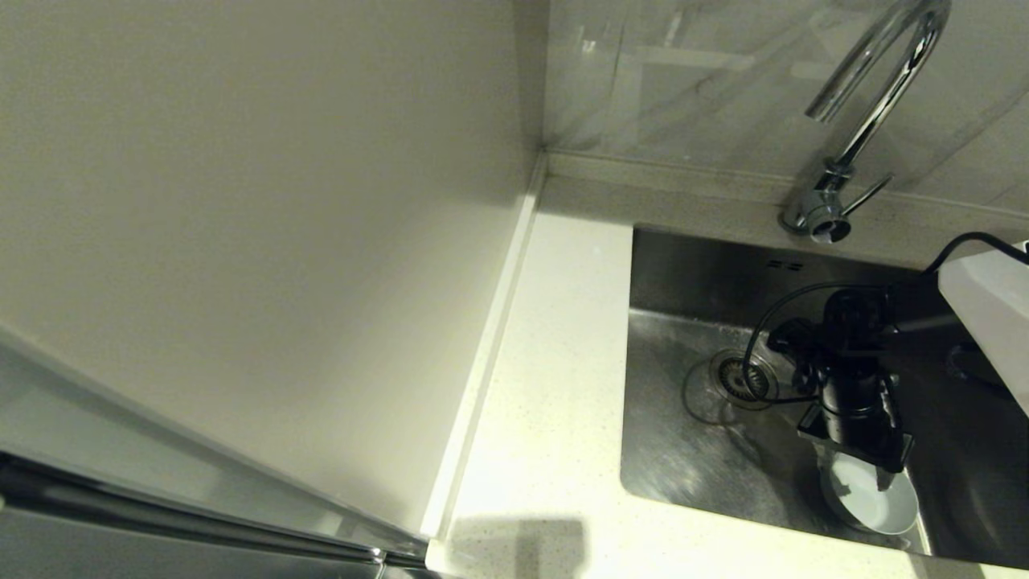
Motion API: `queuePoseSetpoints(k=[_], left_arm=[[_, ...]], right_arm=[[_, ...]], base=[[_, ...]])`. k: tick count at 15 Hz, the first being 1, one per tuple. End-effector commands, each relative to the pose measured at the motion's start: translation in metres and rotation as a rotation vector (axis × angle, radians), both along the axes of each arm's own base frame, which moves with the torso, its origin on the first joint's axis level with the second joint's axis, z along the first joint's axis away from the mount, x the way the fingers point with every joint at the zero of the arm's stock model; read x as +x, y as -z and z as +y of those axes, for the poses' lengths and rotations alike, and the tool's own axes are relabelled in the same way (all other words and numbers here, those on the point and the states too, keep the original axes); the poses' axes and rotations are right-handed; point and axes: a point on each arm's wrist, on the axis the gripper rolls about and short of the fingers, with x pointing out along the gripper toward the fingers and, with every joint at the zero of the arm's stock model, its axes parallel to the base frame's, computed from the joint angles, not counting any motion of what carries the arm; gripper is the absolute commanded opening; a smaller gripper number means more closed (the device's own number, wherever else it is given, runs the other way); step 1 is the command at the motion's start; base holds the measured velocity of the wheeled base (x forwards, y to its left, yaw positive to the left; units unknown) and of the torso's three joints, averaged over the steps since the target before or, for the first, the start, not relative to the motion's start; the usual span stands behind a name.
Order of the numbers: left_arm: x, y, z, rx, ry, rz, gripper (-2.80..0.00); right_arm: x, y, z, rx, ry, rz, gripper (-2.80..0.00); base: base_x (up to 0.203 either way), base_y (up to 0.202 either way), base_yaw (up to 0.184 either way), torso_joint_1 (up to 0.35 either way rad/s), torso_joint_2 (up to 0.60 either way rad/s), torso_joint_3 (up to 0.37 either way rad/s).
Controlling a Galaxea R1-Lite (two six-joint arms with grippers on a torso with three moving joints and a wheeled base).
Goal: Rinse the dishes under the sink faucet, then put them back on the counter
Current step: Put a bowl back to the table from the sink
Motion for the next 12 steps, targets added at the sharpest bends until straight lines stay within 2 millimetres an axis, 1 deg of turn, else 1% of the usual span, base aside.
queuePoseSetpoints(k=[1, 3, 5, 7, 8, 12], left_arm=[[0.0002, 0.0008, 0.0000, 0.000, 0.000, 0.003, -2.80], [0.0002, 0.0008, 0.0000, 0.000, 0.000, 0.003, -2.80], [0.0002, 0.0008, 0.0000, 0.000, 0.000, 0.003, -2.80], [0.0002, 0.0008, 0.0000, 0.000, 0.000, 0.003, -2.80], [0.0002, 0.0008, 0.0000, 0.000, 0.000, 0.003, -2.80], [0.0002, 0.0008, 0.0000, 0.000, 0.000, 0.003, -2.80]], right_arm=[[0.0081, 0.0063, -0.0001, -0.001, 0.002, -0.002, -2.80], [0.0100, 0.0052, -0.0004, -0.009, -0.007, -0.005, -2.80], [0.0086, 0.0050, -0.0019, -0.038, -0.083, 0.040, -2.80], [0.0090, 0.0044, -0.0030, -0.058, -0.096, 0.047, -2.80], [0.0094, 0.0044, -0.0030, -0.064, -0.098, 0.046, 0.00], [0.0147, 0.0041, -0.0028, -0.060, -0.122, 0.038, 0.00]], base=[[0.000, 0.000, 0.000, 0.000, 0.00, 0.000], [0.000, 0.000, 0.000, 0.000, 0.00, 0.000], [0.000, 0.000, 0.000, 0.000, 0.00, 0.000], [0.000, 0.000, 0.000, 0.000, 0.00, 0.000], [0.000, 0.000, 0.000, 0.000, 0.00, 0.000], [0.000, 0.000, 0.000, 0.000, 0.00, 0.000]])
